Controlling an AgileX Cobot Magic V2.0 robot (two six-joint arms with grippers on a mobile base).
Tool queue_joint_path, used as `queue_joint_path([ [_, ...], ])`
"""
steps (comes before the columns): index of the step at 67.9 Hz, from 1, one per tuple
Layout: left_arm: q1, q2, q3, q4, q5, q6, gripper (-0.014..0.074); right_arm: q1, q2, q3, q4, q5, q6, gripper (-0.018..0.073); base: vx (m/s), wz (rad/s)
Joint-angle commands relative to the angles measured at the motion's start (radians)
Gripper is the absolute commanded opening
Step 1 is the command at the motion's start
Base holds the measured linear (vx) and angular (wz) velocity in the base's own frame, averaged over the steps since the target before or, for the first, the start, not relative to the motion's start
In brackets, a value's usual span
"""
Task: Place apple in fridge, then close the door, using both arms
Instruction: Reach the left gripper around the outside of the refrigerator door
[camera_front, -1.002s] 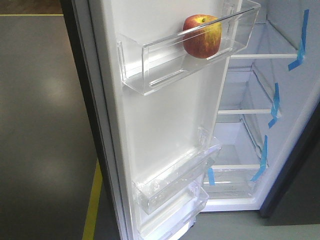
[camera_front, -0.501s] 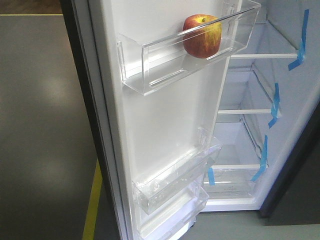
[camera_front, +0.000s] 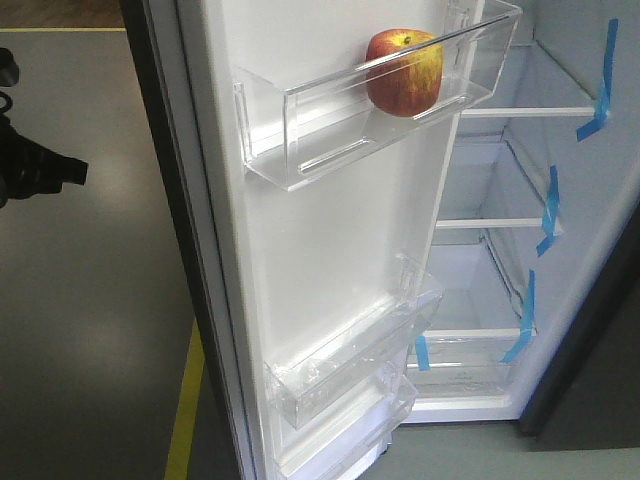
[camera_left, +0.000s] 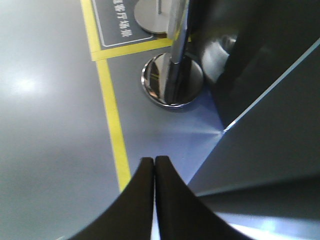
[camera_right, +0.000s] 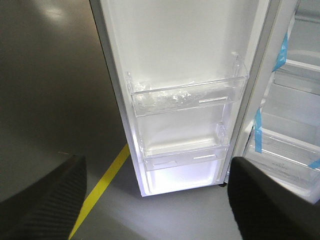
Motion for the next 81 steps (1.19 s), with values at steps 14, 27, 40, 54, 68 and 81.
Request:
queue_joint_path([
  [14,-0.015,0.111,-0.165,-0.093,-0.073,0.008,-0.0006,-0.004,0.018,-0.018,0.01,0.005,-0.008,0.0549,0.0,0.0],
  [27,-0.075,0.186,-0.24,-0.095,-0.097,0.007,-0.0006,-0.004,0.018,-0.018,0.01,0.005,-0.008,0.0549,0.0,0.0],
  [40,-0.118,0.249,-0.293,-0.095,-0.11,0.007,-0.0006,-0.004,0.018,-0.018,0.01,0.005,-0.008,0.0549,0.0,0.0],
  [54,-0.162,0.258,-0.292,-0.096,-0.097,0.059,-0.0006,-0.004,0.018,-0.018,0.01,0.005,-0.008,0.0549,0.0,0.0],
  [68,-0.209,0.258,-0.292,-0.106,-0.06,0.121,-0.0006,-0.004,0.018,-0.018,0.01,0.005,-0.008,0.0549,0.0,0.0],
  [81,-0.243,0.258,-0.292,-0.196,0.003,0.276,-0.0006,-0.004,0.018,-0.018,0.01,0.005,-0.008,0.0549,0.0,0.0],
])
